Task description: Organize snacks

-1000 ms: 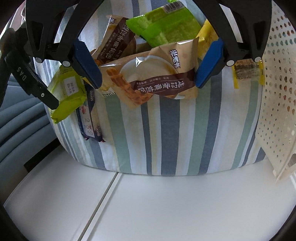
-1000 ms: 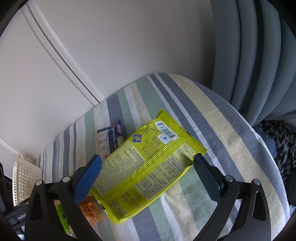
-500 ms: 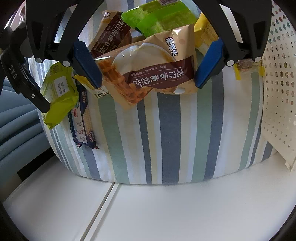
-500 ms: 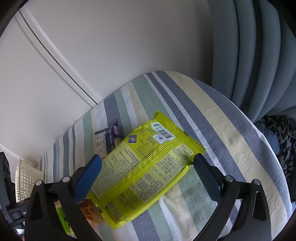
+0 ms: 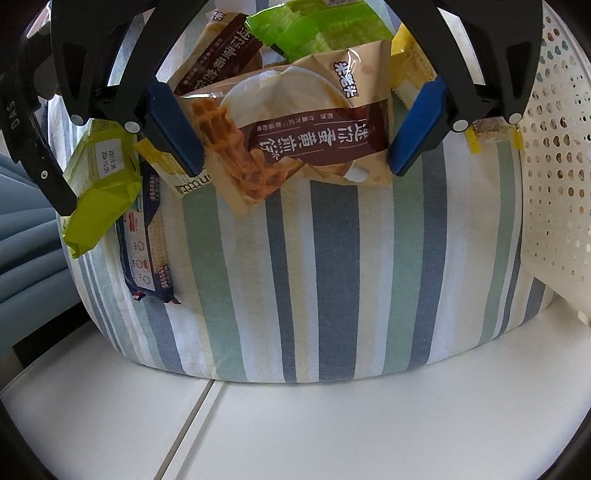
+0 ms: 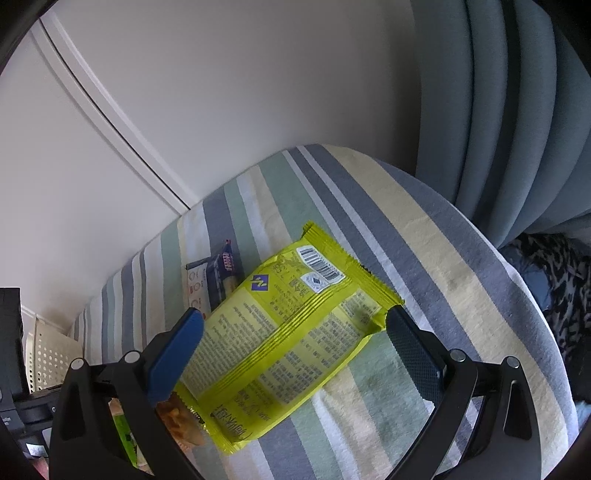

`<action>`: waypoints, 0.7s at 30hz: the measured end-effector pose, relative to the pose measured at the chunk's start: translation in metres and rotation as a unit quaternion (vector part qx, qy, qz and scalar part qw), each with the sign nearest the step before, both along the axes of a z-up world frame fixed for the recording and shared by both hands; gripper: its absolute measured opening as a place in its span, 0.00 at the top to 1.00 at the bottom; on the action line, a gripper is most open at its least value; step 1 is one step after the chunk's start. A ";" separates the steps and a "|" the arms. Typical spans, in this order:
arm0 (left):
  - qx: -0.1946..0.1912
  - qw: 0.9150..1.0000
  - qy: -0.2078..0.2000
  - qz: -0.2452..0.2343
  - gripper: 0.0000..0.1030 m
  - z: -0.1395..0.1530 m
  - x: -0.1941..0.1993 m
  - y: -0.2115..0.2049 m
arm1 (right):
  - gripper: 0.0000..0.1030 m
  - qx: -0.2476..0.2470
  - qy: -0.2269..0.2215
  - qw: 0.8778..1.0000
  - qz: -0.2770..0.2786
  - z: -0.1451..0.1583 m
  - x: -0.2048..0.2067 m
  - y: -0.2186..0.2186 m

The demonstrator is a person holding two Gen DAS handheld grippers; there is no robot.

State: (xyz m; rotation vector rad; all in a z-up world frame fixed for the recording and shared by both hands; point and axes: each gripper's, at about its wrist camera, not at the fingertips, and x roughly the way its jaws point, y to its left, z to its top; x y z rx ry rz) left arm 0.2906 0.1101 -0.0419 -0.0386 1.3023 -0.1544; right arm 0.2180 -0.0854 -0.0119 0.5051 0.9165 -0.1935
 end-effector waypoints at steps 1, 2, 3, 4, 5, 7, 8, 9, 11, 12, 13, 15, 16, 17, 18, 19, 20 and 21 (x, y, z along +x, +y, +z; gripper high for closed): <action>0.000 1.000 -0.001 -0.002 0.02 0.000 0.000 0.000 | 0.05 0.001 0.000 1.000 0.000 0.000 0.000 0.000; 0.002 1.000 -0.001 -0.006 0.02 0.000 0.000 -0.001 | 0.05 0.000 0.001 1.000 -0.001 0.000 0.000 0.000; 0.003 1.000 -0.002 -0.009 0.02 0.000 -0.001 -0.001 | 0.05 -0.001 0.001 1.000 -0.001 0.000 0.000 0.001; 0.006 1.000 -0.002 -0.013 0.02 0.001 -0.002 0.001 | 0.05 -0.001 0.001 1.000 -0.002 0.000 0.000 0.002; 0.007 1.000 -0.002 -0.015 0.02 0.000 -0.002 0.004 | 0.05 0.000 0.002 1.000 -0.002 0.000 0.000 0.001; 0.015 1.000 -0.004 -0.021 0.02 -0.001 -0.001 -0.001 | 0.05 0.001 0.002 1.000 -0.003 0.001 0.000 0.002; 0.019 1.000 -0.008 -0.023 0.02 -0.001 -0.001 -0.002 | 0.05 0.001 0.002 1.000 -0.003 0.001 0.000 0.002; 0.021 0.999 -0.011 -0.024 0.02 -0.001 -0.001 -0.006 | 0.05 0.003 0.002 1.000 -0.003 0.001 0.000 0.002; 0.027 0.999 -0.021 -0.024 0.02 0.000 -0.003 -0.011 | 0.05 0.004 0.003 1.000 -0.003 0.001 -0.001 0.001; 0.029 0.999 -0.027 -0.024 0.02 0.001 -0.005 -0.012 | 0.05 0.004 0.003 1.000 -0.003 0.000 -0.001 0.001; 0.029 0.999 -0.032 -0.022 0.03 0.001 -0.007 -0.014 | 0.05 0.004 0.003 1.000 -0.003 0.000 -0.001 0.001; 0.027 0.999 -0.041 -0.018 0.05 0.003 -0.010 -0.014 | 0.05 0.006 0.003 1.000 -0.004 0.000 -0.001 0.000; 0.025 0.999 -0.045 -0.016 0.11 0.005 -0.011 -0.013 | 0.05 0.006 0.003 1.000 -0.004 0.000 0.000 0.000; 0.023 0.999 -0.047 -0.012 0.13 0.008 -0.012 -0.011 | 0.05 0.008 0.003 1.000 -0.004 0.000 0.000 0.000; 0.018 0.999 -0.048 -0.009 0.15 0.011 -0.015 -0.010 | 0.05 0.009 0.003 1.000 -0.005 0.000 0.000 -0.001; 0.006 0.999 -0.048 -0.006 0.16 0.013 -0.016 -0.006 | 0.05 0.010 0.003 1.000 -0.005 -0.001 0.000 -0.001; -0.006 0.999 -0.050 -0.004 0.16 0.017 -0.016 -0.002 | 0.05 0.011 0.003 1.000 -0.005 -0.001 0.000 -0.001; -0.011 0.999 -0.051 -0.003 0.16 0.021 -0.017 0.001 | 0.05 0.011 0.003 1.000 -0.005 -0.001 0.000 -0.001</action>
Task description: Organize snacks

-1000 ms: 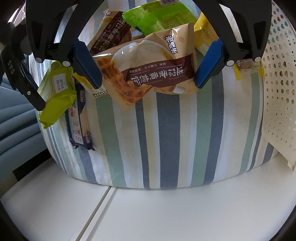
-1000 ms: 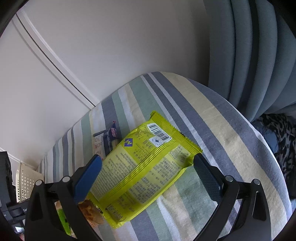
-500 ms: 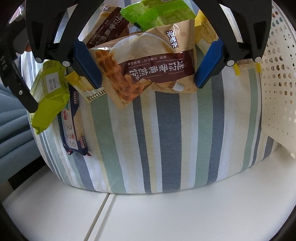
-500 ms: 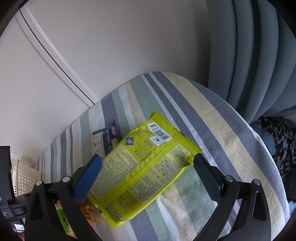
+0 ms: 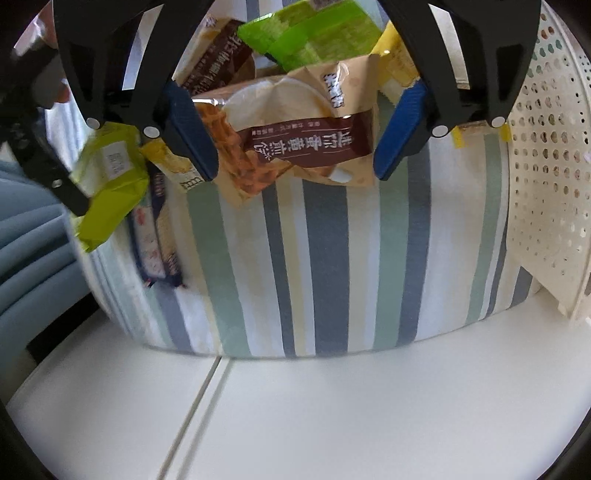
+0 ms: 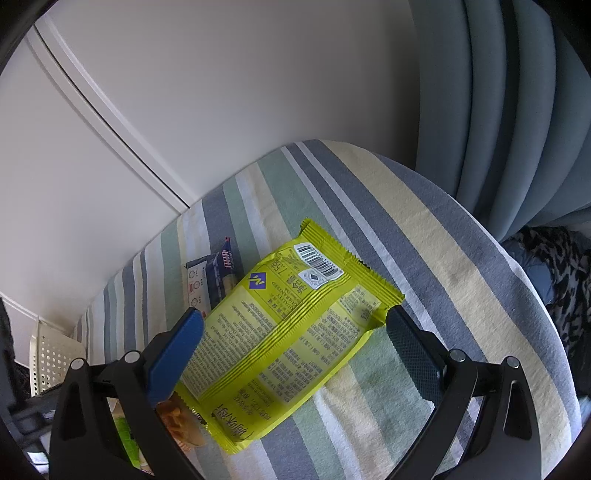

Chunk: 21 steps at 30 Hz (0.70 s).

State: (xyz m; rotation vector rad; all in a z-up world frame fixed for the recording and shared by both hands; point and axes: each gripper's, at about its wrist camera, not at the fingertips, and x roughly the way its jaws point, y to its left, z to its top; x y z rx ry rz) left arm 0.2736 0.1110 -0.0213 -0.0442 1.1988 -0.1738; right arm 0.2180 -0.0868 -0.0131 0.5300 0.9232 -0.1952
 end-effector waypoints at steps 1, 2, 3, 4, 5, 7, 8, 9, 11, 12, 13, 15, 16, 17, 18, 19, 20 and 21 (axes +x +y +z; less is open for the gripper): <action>-0.004 1.000 -0.001 0.000 0.16 0.004 -0.001 0.003 | 0.05 0.000 0.000 1.000 0.000 0.000 0.000 0.000; -0.008 1.000 -0.001 -0.001 0.15 0.007 -0.002 0.005 | 0.05 0.000 0.000 1.000 0.000 0.000 0.000 0.000; -0.020 1.000 0.004 -0.004 0.15 0.011 -0.004 0.009 | 0.05 0.001 0.000 1.000 0.000 0.000 0.000 0.000; -0.032 0.999 0.008 -0.007 0.15 0.015 -0.005 0.012 | 0.05 0.002 0.000 1.000 -0.001 0.000 0.000 0.000; -0.042 0.999 0.009 -0.013 0.14 0.018 -0.009 0.016 | 0.05 0.004 0.000 1.000 -0.001 -0.001 0.000 0.000; -0.036 0.998 0.003 -0.042 0.08 0.028 -0.016 0.018 | 0.05 0.007 0.000 1.000 -0.002 -0.001 0.000 -0.001; -0.026 0.998 -0.002 -0.055 0.08 0.029 -0.020 0.018 | 0.05 0.008 0.001 1.000 -0.002 -0.001 0.000 -0.001; 0.000 0.997 -0.011 -0.076 0.08 0.032 -0.027 0.015 | 0.05 0.008 0.001 1.000 -0.002 -0.001 0.000 -0.002; 0.046 0.993 -0.014 -0.104 0.08 0.032 -0.034 0.010 | 0.05 0.008 0.001 1.000 -0.002 -0.001 0.001 -0.002; 0.062 0.992 -0.013 -0.113 0.08 0.026 -0.034 0.011 | 0.05 0.008 0.001 1.000 -0.002 -0.001 0.000 -0.002; 0.083 0.989 -0.012 -0.125 0.08 0.022 -0.037 0.007 | 0.05 0.009 0.001 1.000 -0.001 -0.001 0.001 -0.002; 0.113 0.983 -0.006 -0.144 0.08 0.010 -0.037 0.003 | 0.05 0.010 0.001 1.000 -0.001 -0.001 0.001 -0.003; 0.124 0.981 -0.005 -0.150 0.08 0.005 -0.037 0.000 | 0.05 0.011 0.001 1.000 -0.001 -0.002 0.001 -0.003; 0.138 0.979 -0.006 -0.153 0.08 -0.001 -0.036 -0.004 | 0.05 0.012 0.001 1.000 -0.001 -0.002 0.001 -0.004; 0.157 0.975 -0.010 -0.154 0.08 -0.007 -0.033 -0.010 | 0.05 0.012 0.000 1.000 -0.001 -0.002 0.001 -0.004; 0.167 0.974 -0.013 -0.153 0.08 -0.012 -0.029 -0.014 | 0.05 0.012 0.000 1.000 -0.002 -0.002 0.001 -0.004; 0.172 0.973 -0.015 -0.152 0.08 -0.015 -0.025 -0.017 | 0.05 0.014 0.000 1.000 -0.003 -0.002 0.001 -0.005; 0.176 0.973 -0.016 -0.148 0.08 -0.018 -0.018 -0.020 | 0.05 0.015 0.000 1.000 -0.004 -0.002 0.001 -0.006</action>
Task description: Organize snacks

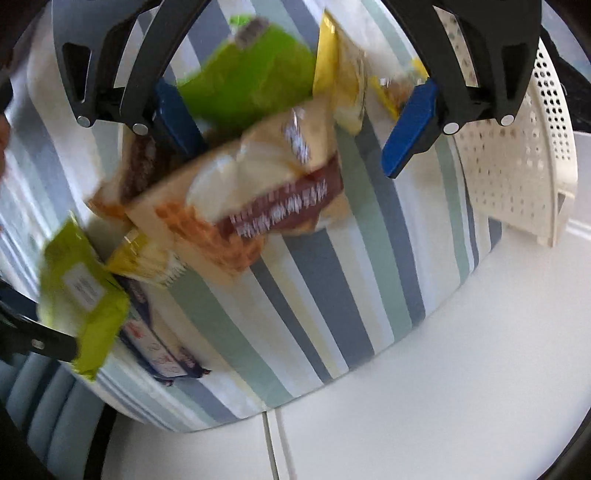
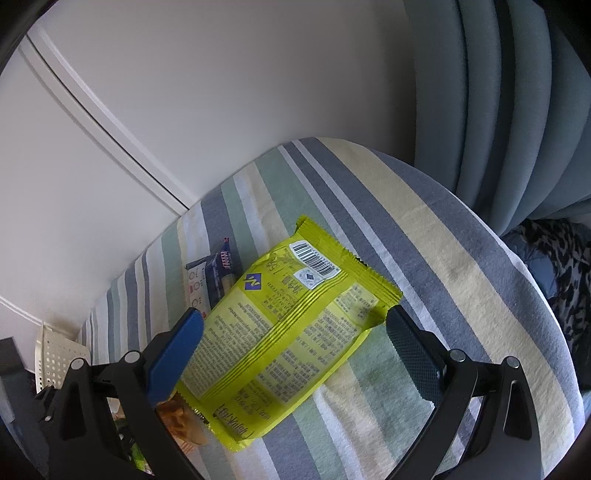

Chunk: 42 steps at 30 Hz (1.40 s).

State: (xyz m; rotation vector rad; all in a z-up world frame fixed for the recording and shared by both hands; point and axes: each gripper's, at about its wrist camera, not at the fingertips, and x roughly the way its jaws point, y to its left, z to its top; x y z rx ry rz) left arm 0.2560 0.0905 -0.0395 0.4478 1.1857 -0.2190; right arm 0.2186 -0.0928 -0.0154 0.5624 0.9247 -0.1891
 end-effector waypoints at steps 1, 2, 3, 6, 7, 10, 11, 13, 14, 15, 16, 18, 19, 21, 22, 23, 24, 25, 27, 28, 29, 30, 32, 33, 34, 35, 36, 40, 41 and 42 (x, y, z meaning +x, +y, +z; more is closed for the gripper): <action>0.000 1.000 -0.001 0.003 0.08 -0.002 0.005 -0.001 | 0.05 0.001 0.000 1.000 0.000 0.000 0.000 0.000; -0.002 1.000 -0.003 0.007 0.08 -0.005 0.013 -0.002 | 0.05 0.002 -0.001 1.000 -0.001 0.000 0.000 -0.001; -0.007 1.000 -0.003 0.010 0.07 -0.007 0.019 -0.003 | 0.05 0.003 -0.002 1.000 0.000 0.000 0.000 -0.001; -0.031 0.999 -0.007 0.037 0.07 -0.007 0.039 0.003 | 0.05 0.003 -0.006 1.000 0.005 0.002 0.002 0.001; -0.029 0.998 -0.010 0.048 0.07 -0.008 0.045 0.006 | 0.05 0.004 -0.007 1.000 0.006 0.002 0.003 0.002; -0.068 0.994 -0.003 0.085 0.09 -0.013 0.057 0.026 | 0.05 0.003 -0.010 1.000 0.010 0.003 0.004 0.005; -0.079 0.993 -0.004 0.093 0.10 -0.013 0.058 0.031 | 0.05 0.004 -0.011 1.000 0.011 0.003 0.004 0.005; -0.098 0.990 -0.008 0.100 0.18 -0.011 0.057 0.042 | 0.05 0.005 -0.012 1.000 0.010 0.004 0.004 0.005; -0.104 0.989 -0.012 0.101 0.21 -0.009 0.054 0.051 | 0.05 0.005 -0.011 1.000 0.010 0.004 0.004 0.006; -0.108 0.989 -0.014 0.103 0.25 -0.007 0.053 0.055 | 0.05 0.005 -0.011 1.000 0.010 0.004 0.004 0.006; -0.113 0.988 -0.016 0.105 0.30 -0.005 0.052 0.058 | 0.05 0.005 -0.011 1.000 0.010 0.004 0.004 0.006; -0.128 0.985 -0.021 0.110 0.35 0.002 0.049 0.064 | 0.05 0.005 -0.011 1.000 0.010 0.004 0.004 0.006; -0.138 0.984 -0.026 0.110 0.38 0.006 0.047 0.069 | 0.05 0.005 -0.012 1.000 0.011 0.004 0.004 0.006; -0.151 0.981 -0.030 0.114 0.45 0.015 0.036 0.087 | 0.05 0.006 -0.012 1.000 0.012 0.004 0.003 0.006; -0.161 0.979 -0.031 0.119 0.45 0.020 0.032 0.094 | 0.05 0.007 -0.013 1.000 0.012 0.004 0.003 0.006; -0.170 0.977 -0.032 0.122 0.45 0.024 0.021 0.100 | 0.05 0.008 -0.013 1.000 0.013 0.004 0.002 0.006; -0.180 0.975 -0.034 0.125 0.46 0.028 0.019 0.105 | 0.05 0.010 -0.014 1.000 0.013 0.004 0.002 0.005; -0.185 0.974 -0.037 0.128 0.46 0.032 0.016 0.106 | 0.05 0.012 -0.015 1.000 0.014 0.004 0.003 0.005; -0.203 0.969 -0.047 0.135 0.46 0.049 0.014 0.116 | 0.05 0.014 -0.016 1.000 0.015 0.005 0.002 0.004; -0.217 0.965 -0.054 0.140 0.46 0.057 0.008 0.122 | 0.05 0.015 -0.016 1.000 0.015 0.005 0.003 0.004; -0.224 0.962 -0.061 0.143 0.46 0.064 0.003 0.126 | 0.05 0.015 -0.016 1.000 0.015 0.004 0.003 0.004; -0.227 0.961 -0.067 0.145 0.46 0.069 -0.004 0.132 | 0.05 0.017 -0.015 1.000 0.014 0.004 0.003 0.003; -0.237 0.956 -0.084 0.150 0.46 0.081 -0.017 0.138 | 0.05 0.020 -0.013 1.000 0.011 0.003 0.003 0.002; -0.245 0.953 -0.091 0.155 0.46 0.088 -0.027 0.145 | 0.05 0.023 -0.012 1.000 0.010 0.003 0.003 0.002; -0.248 0.951 -0.096 0.159 0.46 0.096 -0.038 0.152 | 0.05 0.028 -0.012 0.999 0.009 0.003 0.003 0.001; -0.254 0.947 -0.107 0.166 0.46 0.104 -0.050 0.154 | 0.05 0.032 -0.011 0.999 0.009 0.003 0.003 0.001; -0.259 0.944 -0.116 0.168 0.46 0.113 -0.058 0.155 | 0.05 0.039 -0.010 0.999 0.007 0.003 0.002 0.001; -0.276 0.932 -0.151 0.179 0.46 0.128 -0.097 0.172 | 0.05 0.062 -0.007 0.998 0.002 0.003 0.000 0.001; -0.280 0.929 -0.157 0.182 0.46 0.129 -0.100 0.178 | 0.05 0.065 -0.006 0.998 -0.001 0.003 -0.001 0.002; -0.283 0.926 -0.163 0.187 0.46 0.127 -0.102 0.185 | 0.05 0.069 -0.006 0.998 -0.005 0.003 -0.002 0.002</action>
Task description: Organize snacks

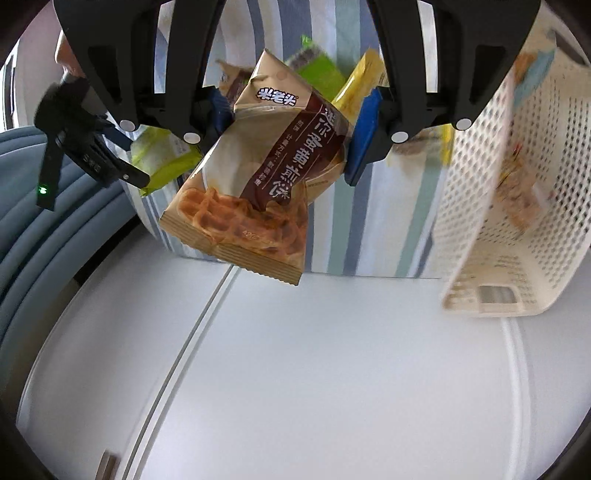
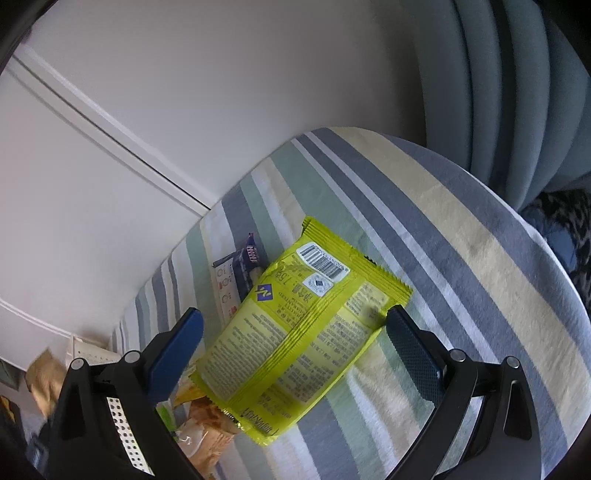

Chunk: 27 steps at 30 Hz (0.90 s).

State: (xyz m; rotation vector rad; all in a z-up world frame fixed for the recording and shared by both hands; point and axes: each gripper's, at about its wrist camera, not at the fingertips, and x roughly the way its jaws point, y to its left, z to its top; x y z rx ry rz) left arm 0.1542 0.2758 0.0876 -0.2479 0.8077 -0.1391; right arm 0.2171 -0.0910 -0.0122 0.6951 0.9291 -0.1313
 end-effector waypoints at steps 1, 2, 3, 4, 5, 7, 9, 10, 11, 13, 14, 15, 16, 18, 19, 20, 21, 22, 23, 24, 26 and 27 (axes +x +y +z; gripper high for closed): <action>-0.004 1.000 -0.008 0.008 0.46 0.004 -0.009 0.008 | 0.05 0.007 0.000 1.000 -0.003 0.000 -0.001 0.000; -0.009 1.000 -0.015 0.013 0.46 0.005 -0.014 0.009 | 0.05 0.013 0.001 1.000 -0.006 0.001 -0.003 0.000; -0.014 0.999 -0.024 0.020 0.46 0.007 -0.021 0.014 | 0.05 0.016 0.003 1.000 -0.012 0.002 -0.005 0.000; -0.016 0.999 -0.033 0.025 0.46 0.008 -0.028 0.017 | 0.05 0.017 0.006 1.000 -0.017 0.003 -0.007 0.001; -0.019 0.999 -0.040 0.029 0.46 0.011 -0.033 0.015 | 0.05 0.022 0.009 0.999 -0.023 0.003 -0.009 0.002; -0.015 0.998 -0.053 0.036 0.46 0.011 -0.041 0.014 | 0.05 0.043 0.014 0.999 -0.020 0.001 -0.011 0.006; -0.001 0.997 -0.063 0.035 0.46 0.011 -0.043 0.011 | 0.05 0.055 0.024 0.998 -0.001 -0.004 -0.008 0.016; 0.003 0.997 -0.068 0.035 0.46 0.011 -0.043 0.009 | 0.05 0.057 0.026 0.998 0.005 -0.006 -0.006 0.020; 0.004 0.997 -0.075 0.035 0.46 0.012 -0.047 0.011 | 0.05 0.055 0.029 0.998 0.010 -0.008 -0.003 0.023; 0.003 0.996 -0.084 0.036 0.46 0.010 -0.047 0.006 | 0.05 0.050 0.032 0.998 0.011 -0.015 0.003 0.025; 0.006 0.995 -0.090 0.037 0.46 0.010 -0.046 0.003 | 0.05 0.048 0.036 0.998 0.010 -0.019 0.007 0.024; 0.010 0.995 -0.094 0.036 0.46 0.010 -0.046 0.003 | 0.05 0.044 0.041 0.998 0.009 -0.022 0.009 0.022; 0.013 0.995 -0.096 0.037 0.46 0.005 -0.042 -0.012 | 0.05 0.043 0.035 0.998 0.012 -0.024 0.010 0.021; 0.011 0.994 -0.098 0.038 0.46 0.007 -0.049 -0.017 | 0.05 0.027 0.035 0.999 0.020 -0.023 0.013 0.022; 0.009 0.995 -0.097 0.036 0.46 0.007 -0.046 -0.018 | 0.05 0.021 0.035 0.999 0.024 -0.023 0.013 0.022; 0.009 0.995 -0.096 0.036 0.46 0.008 -0.047 -0.017 | 0.05 0.010 0.036 0.999 0.032 -0.023 0.014 0.025; 0.009 0.995 -0.095 0.037 0.46 0.009 -0.048 -0.015 | 0.05 -0.007 0.040 0.998 0.043 -0.022 0.015 0.029; 0.005 0.995 -0.093 0.036 0.46 0.004 -0.044 -0.012 | 0.05 -0.023 0.043 0.998 0.050 -0.022 0.018 0.031; -0.003 0.996 -0.088 0.033 0.46 0.003 -0.043 -0.009 | 0.05 -0.042 0.043 0.997 0.056 -0.022 0.021 0.032; -0.012 0.996 -0.081 0.029 0.45 0.001 -0.042 -0.007 | 0.05 -0.066 0.042 0.995 0.061 -0.020 0.021 0.035; -0.038 0.998 -0.057 0.016 0.41 -0.006 -0.039 -0.004 | 0.05 -0.089 0.042 0.993 0.064 -0.017 0.021 0.035; -0.048 0.998 -0.048 0.012 0.39 -0.010 -0.037 -0.004 | 0.06 -0.096 0.041 0.992 0.069 -0.015 0.020 0.033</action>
